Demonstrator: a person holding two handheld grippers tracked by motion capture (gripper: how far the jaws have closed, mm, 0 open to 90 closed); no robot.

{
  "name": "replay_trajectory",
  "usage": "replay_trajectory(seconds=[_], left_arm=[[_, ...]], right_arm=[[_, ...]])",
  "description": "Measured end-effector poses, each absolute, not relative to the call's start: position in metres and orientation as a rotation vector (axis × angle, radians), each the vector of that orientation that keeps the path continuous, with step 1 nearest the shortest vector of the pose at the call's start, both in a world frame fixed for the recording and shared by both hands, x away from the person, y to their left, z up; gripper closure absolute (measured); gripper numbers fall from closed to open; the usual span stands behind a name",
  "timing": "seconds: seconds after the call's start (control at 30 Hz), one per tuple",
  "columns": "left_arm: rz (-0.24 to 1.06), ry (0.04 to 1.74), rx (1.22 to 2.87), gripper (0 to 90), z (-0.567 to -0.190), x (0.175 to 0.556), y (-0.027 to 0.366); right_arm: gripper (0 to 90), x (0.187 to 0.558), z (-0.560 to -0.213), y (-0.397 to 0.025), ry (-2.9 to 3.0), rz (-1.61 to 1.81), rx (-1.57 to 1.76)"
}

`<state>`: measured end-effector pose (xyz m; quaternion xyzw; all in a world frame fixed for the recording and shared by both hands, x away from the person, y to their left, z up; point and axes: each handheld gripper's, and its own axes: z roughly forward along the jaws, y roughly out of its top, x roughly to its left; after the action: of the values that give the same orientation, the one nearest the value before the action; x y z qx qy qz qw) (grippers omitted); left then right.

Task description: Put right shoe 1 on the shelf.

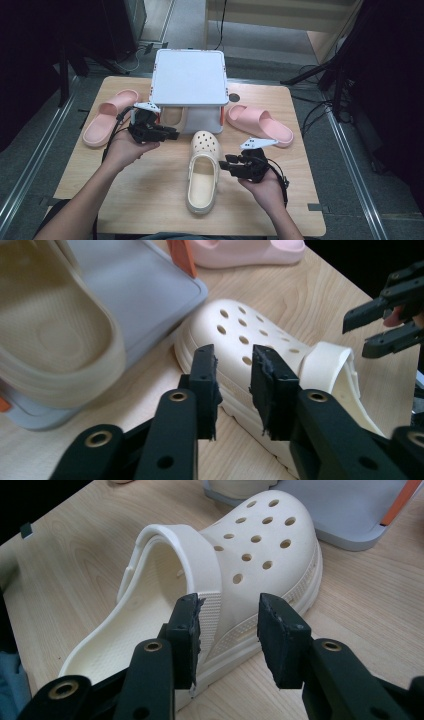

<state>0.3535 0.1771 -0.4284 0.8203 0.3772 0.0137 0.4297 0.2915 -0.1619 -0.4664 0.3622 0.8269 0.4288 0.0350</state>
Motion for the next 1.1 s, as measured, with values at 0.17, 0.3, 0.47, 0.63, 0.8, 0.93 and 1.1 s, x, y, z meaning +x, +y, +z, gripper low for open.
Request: replay_trajectory(seconds=[0.17, 0.3, 0.47, 0.63, 0.8, 0.93, 1.1], left_arm=[[0.053, 0.929, 2.03, 80.5, -0.412, 0.365, 0.183], [0.089, 0.936, 2.033, 83.7, -0.397, 0.38, 0.187], [0.119, 0.93, 2.027, 84.8, -0.376, 0.398, 0.188], [0.143, 0.96, 2.048, 85.2, -0.37, 0.418, 0.186], [0.147, 0.965, 2.036, 85.0, -0.369, 0.43, 0.187], [0.132, 0.968, 2.009, 85.1, -0.373, 0.436, 0.185], [0.165, 0.957, 2.049, 85.0, -0.376, 0.436, 0.183]], right_arm=[[61.6, 0.29, -0.466, -0.16, 2.542, 1.311, 1.126], [60.6, 0.288, -0.465, -0.157, 2.534, 1.317, 1.131], [59.4, 0.284, -0.465, -0.154, 2.53, 1.322, 1.133], [57.4, 0.283, -0.466, -0.148, 2.536, 1.313, 1.137], [58.2, 0.283, -0.468, -0.143, 2.547, 1.329, 1.139], [56.0, 0.285, -0.471, -0.133, 2.537, 1.292, 1.15], [55.1, 0.284, -0.477, -0.123, 2.498, 1.236, 1.197]])
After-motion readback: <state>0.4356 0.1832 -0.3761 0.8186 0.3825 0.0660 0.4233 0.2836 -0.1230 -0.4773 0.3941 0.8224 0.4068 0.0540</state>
